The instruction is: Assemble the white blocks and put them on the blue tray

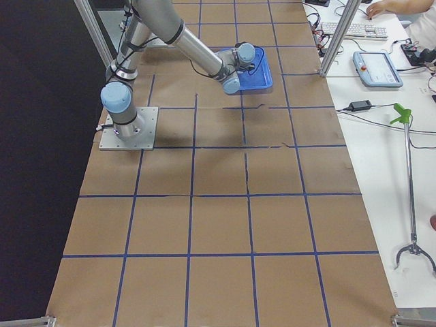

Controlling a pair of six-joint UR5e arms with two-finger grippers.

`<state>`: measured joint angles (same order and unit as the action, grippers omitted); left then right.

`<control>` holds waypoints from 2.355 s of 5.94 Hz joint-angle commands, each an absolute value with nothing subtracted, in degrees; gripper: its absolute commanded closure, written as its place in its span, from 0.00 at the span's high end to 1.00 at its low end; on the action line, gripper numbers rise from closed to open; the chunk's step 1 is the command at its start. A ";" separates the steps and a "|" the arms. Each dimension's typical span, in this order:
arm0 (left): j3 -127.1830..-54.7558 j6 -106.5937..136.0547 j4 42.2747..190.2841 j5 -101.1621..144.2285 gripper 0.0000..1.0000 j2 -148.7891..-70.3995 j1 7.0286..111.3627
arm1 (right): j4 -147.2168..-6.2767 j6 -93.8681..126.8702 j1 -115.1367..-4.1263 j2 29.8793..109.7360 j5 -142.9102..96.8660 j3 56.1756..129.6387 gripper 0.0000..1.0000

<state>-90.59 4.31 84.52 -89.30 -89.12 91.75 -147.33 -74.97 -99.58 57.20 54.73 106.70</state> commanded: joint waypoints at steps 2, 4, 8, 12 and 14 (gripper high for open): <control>-90.79 4.22 84.46 -89.30 0.99 -89.12 91.76 | -147.92 -74.88 -99.58 57.22 54.67 106.52 0.55; -90.79 4.31 84.38 -89.30 0.99 -89.12 91.76 | -147.83 -70.25 -99.41 58.00 54.93 106.00 1.00; -90.79 4.31 84.37 -89.30 0.99 -89.12 91.76 | -133.86 -56.78 -97.92 67.82 67.11 101.19 1.00; -90.79 4.31 84.37 -89.30 0.99 -89.12 91.76 | -103.33 -41.21 -91.60 75.46 80.92 87.02 1.00; -90.88 4.31 84.37 -89.30 0.99 -89.12 91.76 | -94.37 -18.91 -90.97 80.40 85.14 85.44 1.00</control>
